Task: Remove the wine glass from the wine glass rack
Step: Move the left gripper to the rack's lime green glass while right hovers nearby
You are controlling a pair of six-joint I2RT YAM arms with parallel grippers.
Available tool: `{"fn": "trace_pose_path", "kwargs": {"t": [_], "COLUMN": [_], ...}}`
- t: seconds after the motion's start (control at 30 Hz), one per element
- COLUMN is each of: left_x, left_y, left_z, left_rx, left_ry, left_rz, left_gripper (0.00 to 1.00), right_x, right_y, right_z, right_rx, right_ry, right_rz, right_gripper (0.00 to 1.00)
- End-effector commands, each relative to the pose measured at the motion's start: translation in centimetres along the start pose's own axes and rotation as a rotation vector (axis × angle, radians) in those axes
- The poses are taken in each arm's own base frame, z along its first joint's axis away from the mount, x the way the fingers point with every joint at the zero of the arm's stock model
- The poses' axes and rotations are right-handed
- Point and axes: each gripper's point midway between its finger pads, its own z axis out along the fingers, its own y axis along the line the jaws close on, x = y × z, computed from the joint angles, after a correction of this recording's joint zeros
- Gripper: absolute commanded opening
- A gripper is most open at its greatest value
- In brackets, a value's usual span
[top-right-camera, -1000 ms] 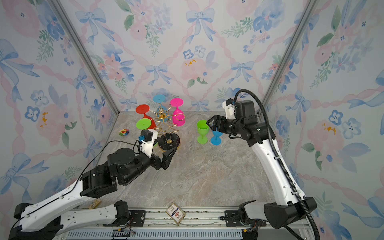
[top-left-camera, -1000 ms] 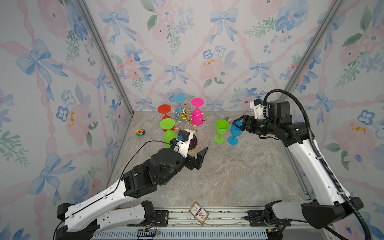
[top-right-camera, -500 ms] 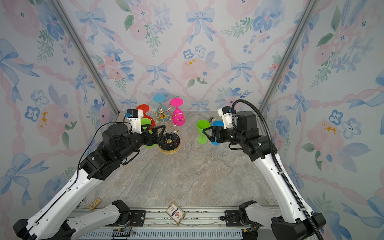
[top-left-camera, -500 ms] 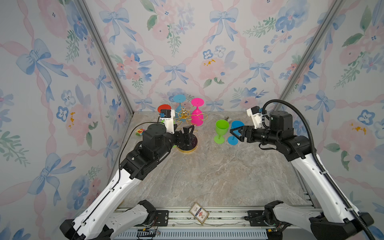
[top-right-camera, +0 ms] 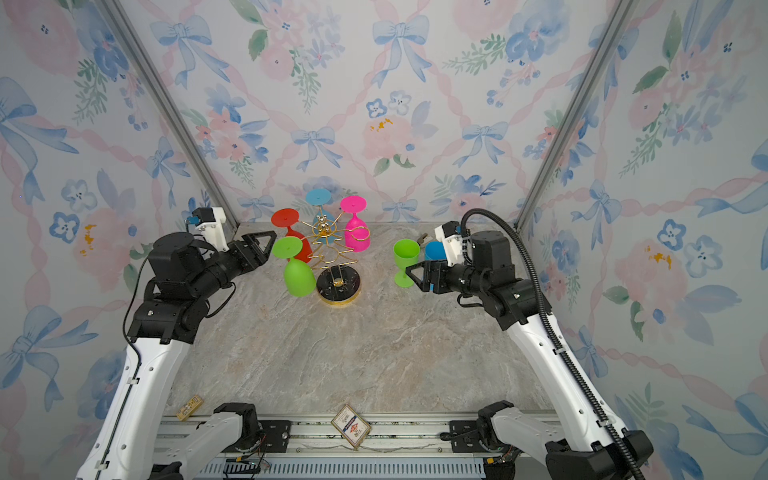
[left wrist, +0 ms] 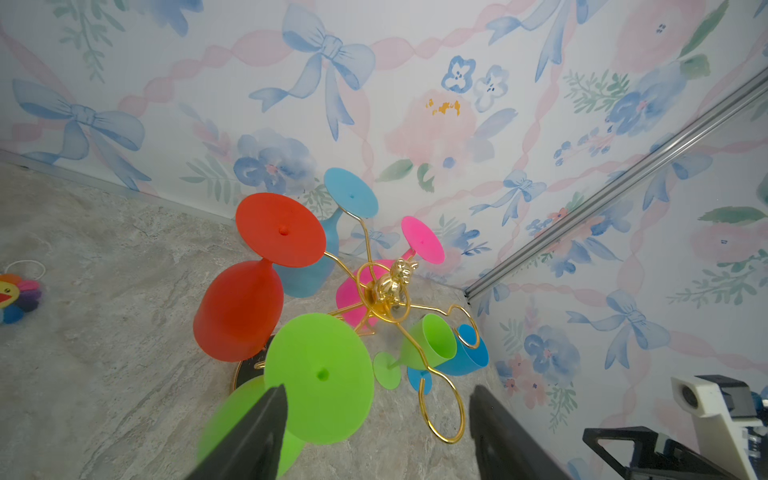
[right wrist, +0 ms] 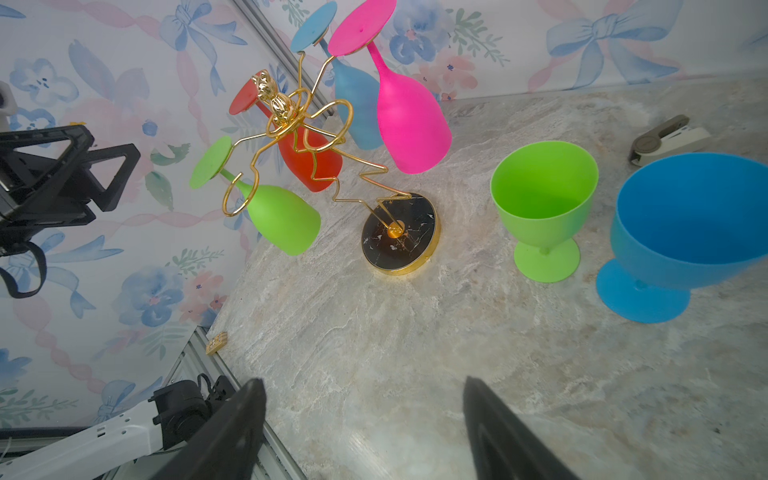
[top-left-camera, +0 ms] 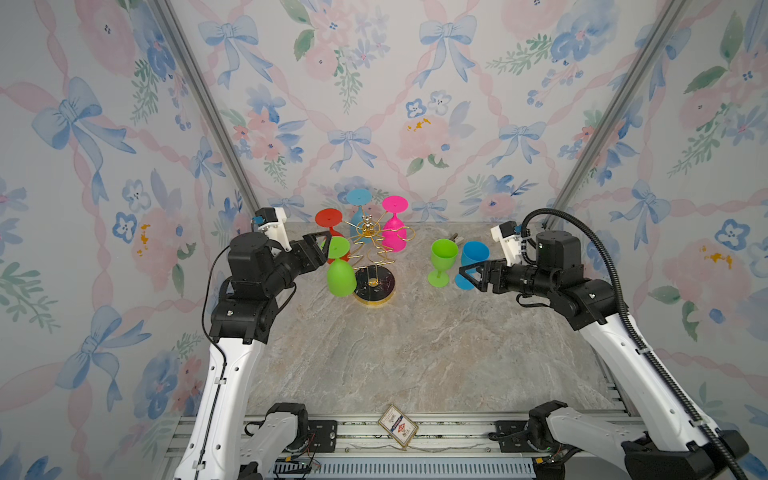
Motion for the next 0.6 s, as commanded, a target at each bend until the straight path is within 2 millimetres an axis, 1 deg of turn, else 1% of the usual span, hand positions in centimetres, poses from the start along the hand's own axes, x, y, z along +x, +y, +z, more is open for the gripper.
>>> {"fn": "trace_pose_path", "kwargs": {"t": [0.0, 0.07, 0.13, 0.27, 0.4, 0.57], "left_x": [0.9, 0.9, 1.4, 3.0, 3.5, 4.4], "left_y": [0.7, 2.1, 3.0, 3.5, 3.7, 4.4], "left_z": [-0.4, -0.5, -0.2, 0.5, 0.4, 1.0], "left_rx": [0.058, 0.037, 0.039, 0.063, 0.063, 0.057], "left_ry": [0.053, 0.052, 0.079, 0.137, 0.143, 0.176], "left_rz": [-0.042, -0.073, -0.11, -0.15, -0.148, -0.174], "left_gripper": [0.68, 0.67, 0.66, 0.61, 0.58, 0.47], "right_x": [0.2, 0.2, 0.2, 0.1, -0.1, -0.1], "right_y": [0.6, 0.5, 0.5, 0.3, 0.1, 0.0], "right_z": [-0.1, -0.1, -0.2, 0.0, 0.3, 0.9], "right_rx": [-0.023, -0.02, -0.016, -0.006, -0.008, -0.018], "right_ry": [-0.012, -0.014, -0.019, -0.022, -0.025, -0.03], "right_rz": [-0.029, -0.024, -0.023, -0.016, 0.002, 0.023], "right_gripper": [0.77, 0.77, 0.77, 0.78, 0.78, 0.78]}}
